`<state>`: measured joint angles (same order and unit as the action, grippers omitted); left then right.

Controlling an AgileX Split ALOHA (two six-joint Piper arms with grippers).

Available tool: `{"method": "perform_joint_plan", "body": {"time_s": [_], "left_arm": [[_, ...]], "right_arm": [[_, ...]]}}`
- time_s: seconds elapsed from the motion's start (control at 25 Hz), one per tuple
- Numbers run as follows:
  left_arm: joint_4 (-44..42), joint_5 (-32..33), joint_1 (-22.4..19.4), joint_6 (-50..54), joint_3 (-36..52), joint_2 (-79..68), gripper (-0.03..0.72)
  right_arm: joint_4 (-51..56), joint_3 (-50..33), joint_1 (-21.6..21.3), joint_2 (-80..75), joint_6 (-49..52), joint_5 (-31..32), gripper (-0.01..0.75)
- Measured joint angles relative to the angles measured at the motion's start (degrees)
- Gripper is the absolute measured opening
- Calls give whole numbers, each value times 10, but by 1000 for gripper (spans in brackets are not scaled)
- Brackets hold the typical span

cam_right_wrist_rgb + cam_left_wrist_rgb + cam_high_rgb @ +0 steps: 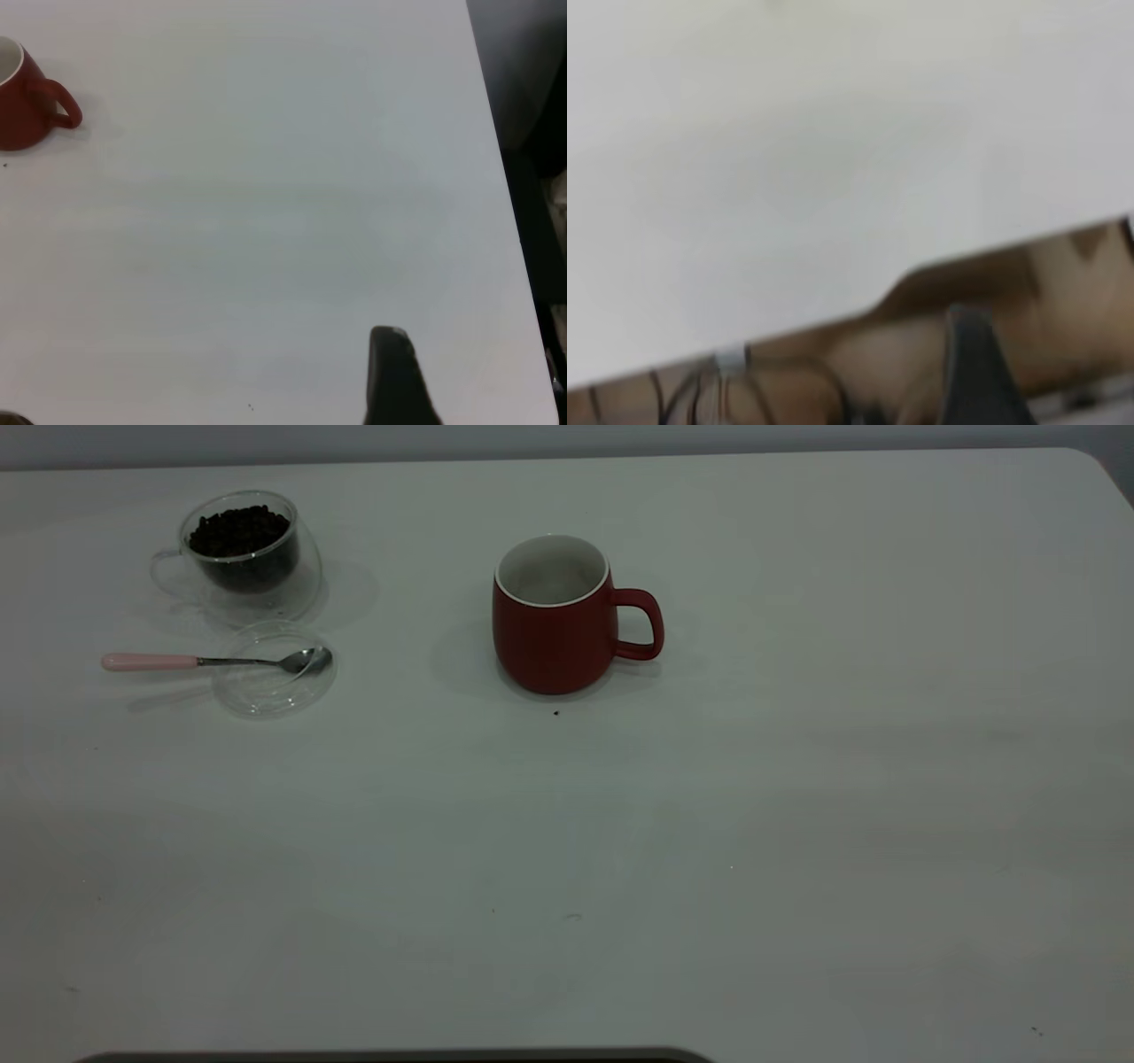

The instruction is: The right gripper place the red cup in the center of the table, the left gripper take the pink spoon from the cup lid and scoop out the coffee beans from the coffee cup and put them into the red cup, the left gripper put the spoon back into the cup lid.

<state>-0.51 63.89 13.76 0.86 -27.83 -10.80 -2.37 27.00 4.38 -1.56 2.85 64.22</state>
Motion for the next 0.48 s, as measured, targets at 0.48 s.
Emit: {"method": "perform_joint_plan", "body": {"time_s": [0.48], "left_arm": [[0, 10, -117, 0, 0, 118, 480]], "right_arm": [[0, 0, 0, 0, 0, 0, 486]]}}
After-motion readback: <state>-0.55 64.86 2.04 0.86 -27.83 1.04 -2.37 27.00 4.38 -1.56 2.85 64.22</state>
